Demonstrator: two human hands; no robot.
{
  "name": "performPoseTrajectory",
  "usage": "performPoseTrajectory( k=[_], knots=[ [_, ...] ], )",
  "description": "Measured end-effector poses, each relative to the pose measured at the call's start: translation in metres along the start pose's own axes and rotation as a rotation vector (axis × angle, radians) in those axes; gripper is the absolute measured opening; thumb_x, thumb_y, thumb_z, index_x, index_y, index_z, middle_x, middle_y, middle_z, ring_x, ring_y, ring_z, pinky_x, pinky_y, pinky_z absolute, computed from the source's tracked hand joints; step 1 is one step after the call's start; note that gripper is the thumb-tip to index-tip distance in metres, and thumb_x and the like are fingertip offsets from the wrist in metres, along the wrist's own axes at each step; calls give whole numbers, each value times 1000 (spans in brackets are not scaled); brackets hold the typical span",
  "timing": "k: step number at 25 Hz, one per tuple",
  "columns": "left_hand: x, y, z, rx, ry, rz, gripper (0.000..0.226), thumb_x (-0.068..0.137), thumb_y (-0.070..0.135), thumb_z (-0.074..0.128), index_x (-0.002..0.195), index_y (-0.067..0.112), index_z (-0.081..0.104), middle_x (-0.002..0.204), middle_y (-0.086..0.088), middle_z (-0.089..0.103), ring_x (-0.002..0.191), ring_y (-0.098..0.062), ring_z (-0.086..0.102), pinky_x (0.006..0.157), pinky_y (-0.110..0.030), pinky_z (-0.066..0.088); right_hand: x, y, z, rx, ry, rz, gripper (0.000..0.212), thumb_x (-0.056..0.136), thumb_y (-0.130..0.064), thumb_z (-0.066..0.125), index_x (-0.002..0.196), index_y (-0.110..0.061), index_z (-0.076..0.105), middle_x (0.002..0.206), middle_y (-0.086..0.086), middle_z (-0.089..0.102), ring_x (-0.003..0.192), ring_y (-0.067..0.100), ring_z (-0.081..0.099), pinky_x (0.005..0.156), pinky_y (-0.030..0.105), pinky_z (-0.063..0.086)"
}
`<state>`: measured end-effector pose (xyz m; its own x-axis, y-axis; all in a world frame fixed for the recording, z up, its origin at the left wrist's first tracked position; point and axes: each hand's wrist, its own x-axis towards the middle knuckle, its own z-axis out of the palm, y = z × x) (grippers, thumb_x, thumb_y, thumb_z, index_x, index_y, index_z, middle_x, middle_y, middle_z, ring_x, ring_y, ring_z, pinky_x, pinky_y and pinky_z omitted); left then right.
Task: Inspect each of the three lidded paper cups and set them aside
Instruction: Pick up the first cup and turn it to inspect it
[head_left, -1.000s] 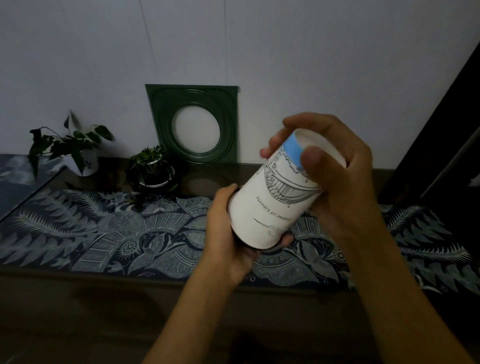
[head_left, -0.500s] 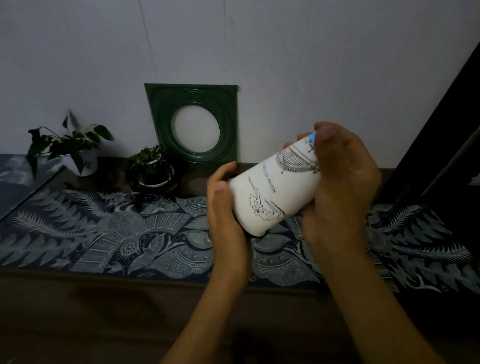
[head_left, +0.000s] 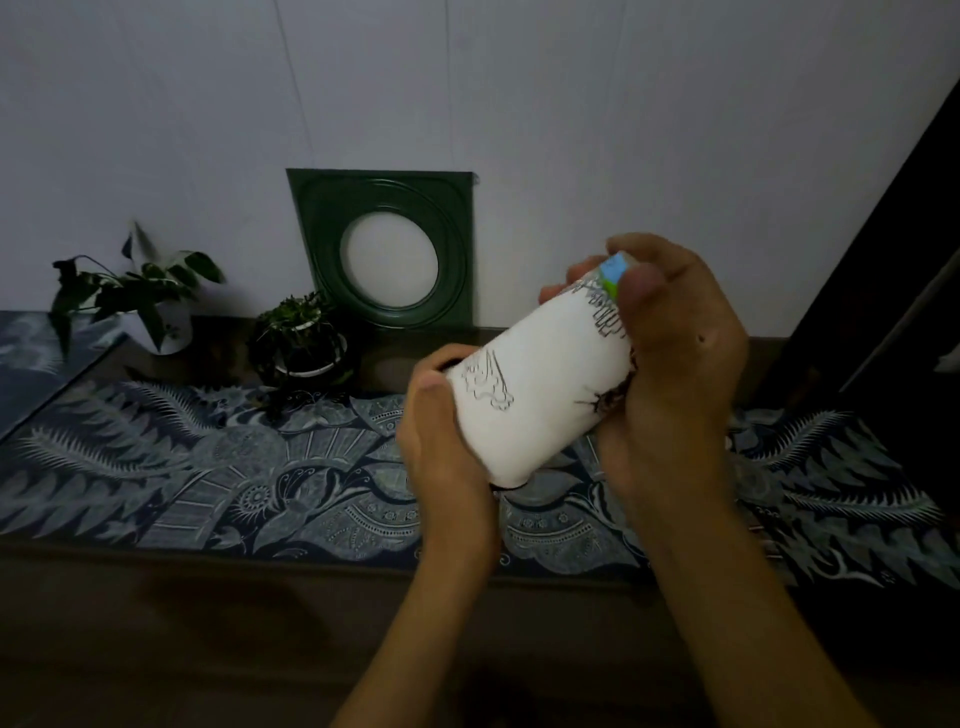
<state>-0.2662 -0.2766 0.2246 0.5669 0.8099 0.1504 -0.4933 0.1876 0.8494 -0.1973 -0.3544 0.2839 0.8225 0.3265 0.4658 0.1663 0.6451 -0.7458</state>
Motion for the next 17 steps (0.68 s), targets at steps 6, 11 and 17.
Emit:
performPoseTrajectory(
  k=[6, 11, 17],
  knots=[
    [4, 14, -9, -59, -143, -436, 41, 97, 45, 38, 106, 19, 69, 99, -17, 75, 77, -40, 70, 49, -40, 55, 3, -6, -16, -29, -234, 29, 65, 65, -45, 82, 114, -10, 58, 101, 11, 70, 96, 33, 68, 81, 46, 56],
    [-1, 24, -5, -131, -379, -774, 62, 95, 50, 37, 127, 3, 62, 100, -24, 72, 70, -40, 68, 44, -31, 53, 11, -20, -14, -76, -468, -19, 63, 66, -48, 81, 112, -12, 57, 97, 9, 71, 91, 34, 70, 80, 48, 55],
    [-4, 6, 1, -40, -40, 34, 39, 87, 51, 45, 102, 24, 68, 110, -20, 72, 100, -52, 65, 67, -62, 53, -8, -1, 1, 5, 13, -5, 65, 58, -50, 84, 109, -17, 60, 108, 23, 67, 98, 43, 68, 83, 57, 56]
  ],
)
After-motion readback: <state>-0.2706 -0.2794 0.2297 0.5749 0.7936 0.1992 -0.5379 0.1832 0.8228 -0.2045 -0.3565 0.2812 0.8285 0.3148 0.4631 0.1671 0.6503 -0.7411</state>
